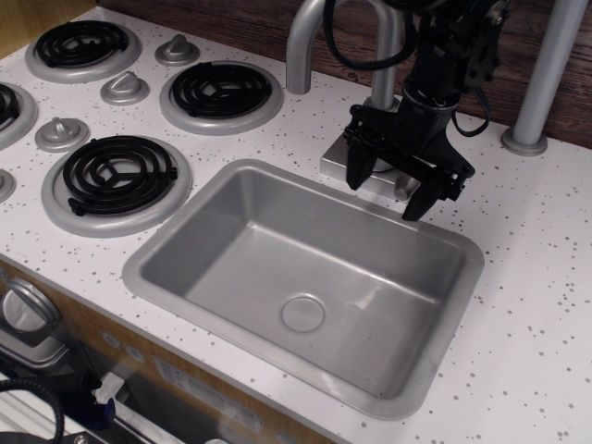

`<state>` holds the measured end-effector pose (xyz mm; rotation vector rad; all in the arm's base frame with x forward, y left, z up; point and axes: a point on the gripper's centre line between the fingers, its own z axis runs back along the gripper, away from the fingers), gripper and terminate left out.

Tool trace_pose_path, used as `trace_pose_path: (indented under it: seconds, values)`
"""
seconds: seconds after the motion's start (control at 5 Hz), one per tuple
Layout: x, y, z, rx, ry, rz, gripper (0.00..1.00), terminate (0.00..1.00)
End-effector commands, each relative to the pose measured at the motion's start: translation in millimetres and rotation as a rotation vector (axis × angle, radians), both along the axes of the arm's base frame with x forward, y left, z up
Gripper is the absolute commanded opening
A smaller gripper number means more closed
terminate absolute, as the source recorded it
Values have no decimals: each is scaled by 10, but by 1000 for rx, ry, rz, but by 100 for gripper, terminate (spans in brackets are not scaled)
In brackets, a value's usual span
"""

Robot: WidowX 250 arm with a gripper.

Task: Lever vertical to front

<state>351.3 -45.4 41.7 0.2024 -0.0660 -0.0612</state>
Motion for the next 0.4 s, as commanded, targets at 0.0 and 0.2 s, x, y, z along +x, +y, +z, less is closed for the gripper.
trace_pose_path:
  seconds: [0.0, 0.2]
  values:
    - [-70, -15, 408, 7, -93, 25, 100, 0]
    - [-108, -15, 420, 13, -96, 39, 100, 100]
